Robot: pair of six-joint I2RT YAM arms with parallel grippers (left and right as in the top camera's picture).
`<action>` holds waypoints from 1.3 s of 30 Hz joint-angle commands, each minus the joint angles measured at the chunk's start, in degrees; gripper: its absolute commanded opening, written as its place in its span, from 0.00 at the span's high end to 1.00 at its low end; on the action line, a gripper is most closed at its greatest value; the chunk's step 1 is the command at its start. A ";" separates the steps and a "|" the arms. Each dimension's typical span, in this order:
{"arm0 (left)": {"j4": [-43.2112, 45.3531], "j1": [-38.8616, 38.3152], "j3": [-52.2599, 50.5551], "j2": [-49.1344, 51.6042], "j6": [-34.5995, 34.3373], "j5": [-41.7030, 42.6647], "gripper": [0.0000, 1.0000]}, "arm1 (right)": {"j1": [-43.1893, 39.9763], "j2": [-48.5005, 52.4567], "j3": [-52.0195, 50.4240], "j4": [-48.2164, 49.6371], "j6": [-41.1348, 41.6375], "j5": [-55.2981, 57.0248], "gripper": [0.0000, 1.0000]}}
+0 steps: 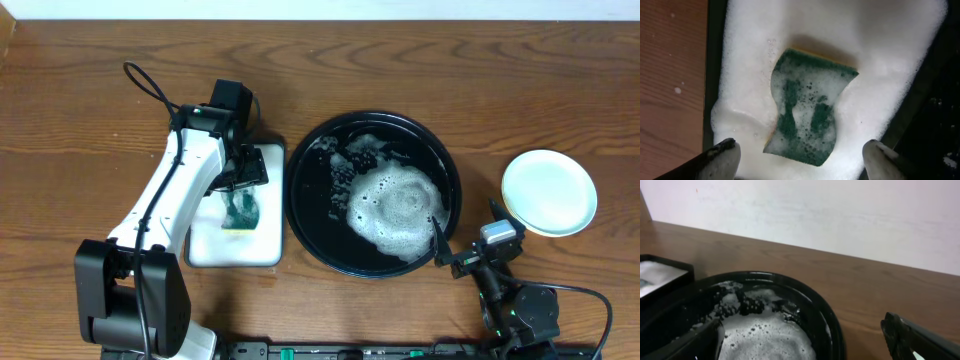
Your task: Clean dirty plates on tray and stack at the side
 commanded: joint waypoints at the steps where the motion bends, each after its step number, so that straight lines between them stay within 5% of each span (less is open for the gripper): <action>1: -0.15 0.20 0.28 -0.17 0.24 -0.04 0.17 | -0.42 -0.61 -0.09 -0.87 -0.74 0.72 0.01; 28: -0.13 0.83 0.28 -0.17 0.24 -0.07 0.17 | -0.42 -0.59 -0.09 -1.16 -0.74 0.74 0.01; 39: -0.13 -6.12 0.13 -9.22 0.24 -0.07 0.17 | -0.42 -0.59 -0.09 -1.16 -0.74 0.74 0.01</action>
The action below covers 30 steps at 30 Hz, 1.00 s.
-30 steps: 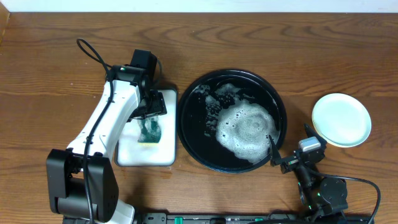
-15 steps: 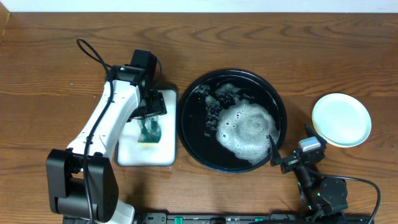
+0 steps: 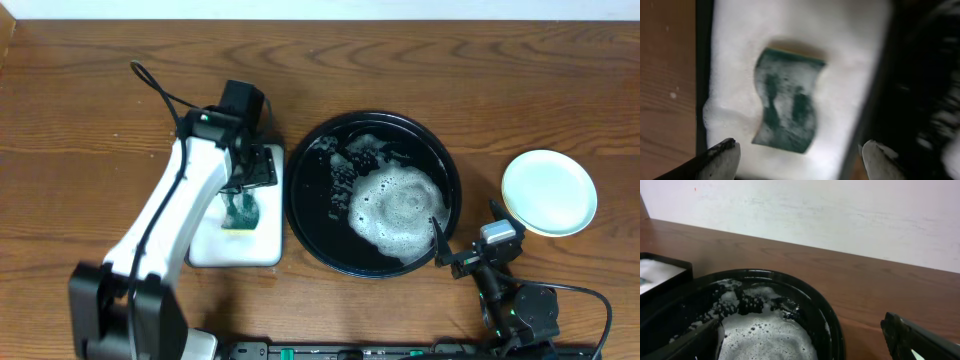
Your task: Clean dirty plates on tray and stack at the side
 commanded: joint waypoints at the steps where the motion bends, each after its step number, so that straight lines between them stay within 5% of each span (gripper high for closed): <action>1: -0.13 -3.02 0.09 -6.51 0.24 -0.07 0.17 | -0.42 -0.42 -0.09 -0.28 -0.76 0.57 0.01; 12: 1.33 -5.97 -5.60 -23.26 0.26 -1.16 0.17 | -0.42 -0.39 -0.09 -0.28 -0.76 0.57 0.01; 14: 5.46 -5.44 -8.55 -27.30 0.22 -6.23 0.33 | -0.42 -0.39 -0.09 -0.28 -0.76 0.57 0.01; 17: 16.85 -3.96 -15.61 -34.84 0.22 -10.14 0.41 | -0.42 -0.39 -0.09 -0.28 -0.74 0.57 0.01; 18: 21.81 -3.04 -18.91 -38.25 0.24 -10.45 0.37 | -0.42 -0.39 -0.09 -0.28 -0.76 0.57 0.01; 20: 27.67 -1.60 -23.39 -43.01 0.24 -10.47 0.06 | -0.42 -0.39 -0.09 -0.28 -0.74 0.57 0.01; 30: 44.76 7.19 -44.50 -70.64 0.26 -10.47 0.06 | -0.42 -0.39 -0.09 -0.28 -0.74 0.57 0.01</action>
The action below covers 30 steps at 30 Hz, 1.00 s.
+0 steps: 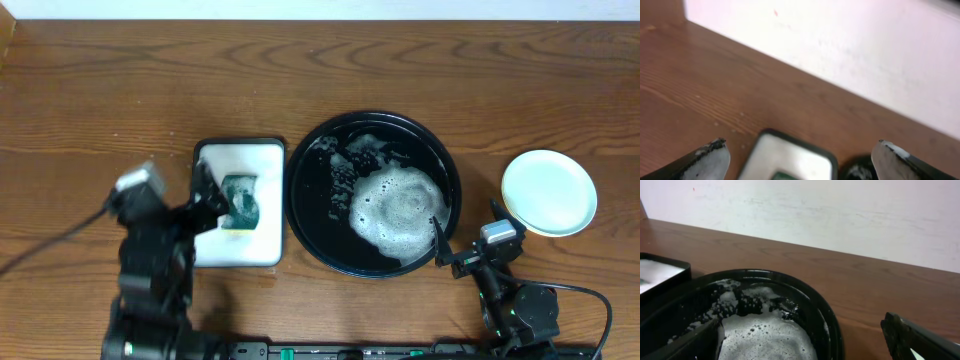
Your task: Clean dirty plates on tray and stack at the side
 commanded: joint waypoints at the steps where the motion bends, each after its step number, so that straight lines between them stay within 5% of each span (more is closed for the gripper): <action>1: 2.64 1.99 -5.84 -8.46 0.42 -0.96 0.06 | -0.33 -0.37 -0.09 -0.24 -0.74 0.33 0.01; 8: 7.67 2.67 -18.51 -27.02 2.47 -1.18 0.05 | -0.33 -0.37 -0.09 -0.24 -0.72 0.33 0.01; 18: 23.06 3.76 -33.18 -27.65 2.67 -1.36 0.05 | -0.33 -0.37 -0.09 -0.24 -0.74 0.33 0.01; 30: 14.49 3.76 -33.40 -27.54 2.67 -1.14 0.05 | -0.33 -0.37 -0.09 -0.24 -0.74 0.31 0.01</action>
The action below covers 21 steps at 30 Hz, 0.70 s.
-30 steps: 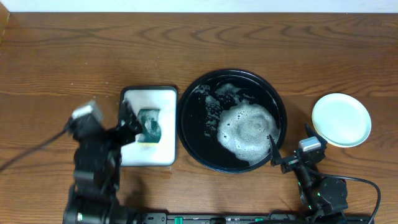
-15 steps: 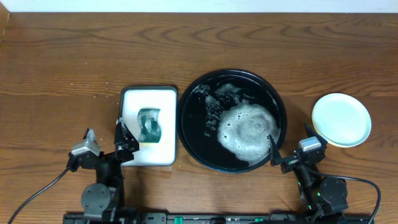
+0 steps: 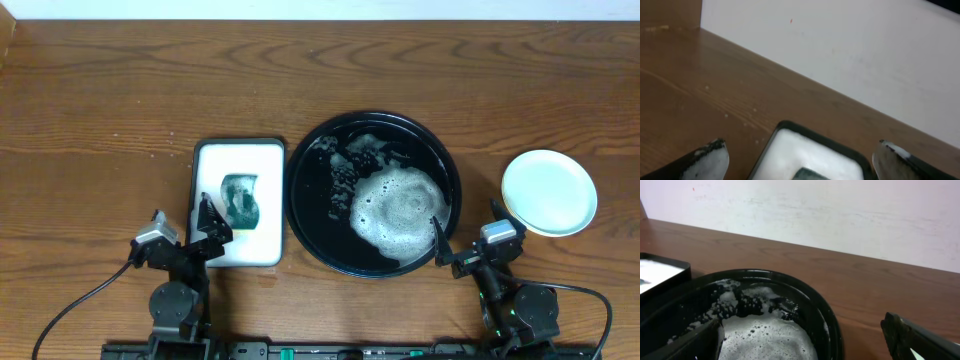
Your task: Clean dirty plates on tray and stack at the side
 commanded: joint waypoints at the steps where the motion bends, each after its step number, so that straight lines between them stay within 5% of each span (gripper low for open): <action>1: -4.28 0.28 -0.11 -0.42 0.98 -0.72 0.05 | -0.33 -0.37 -0.09 -0.24 -0.72 0.28 0.01; 21: -4.87 0.28 -0.11 1.25 0.98 -0.68 0.05 | -0.33 -0.37 -0.09 -0.24 -0.72 0.28 0.01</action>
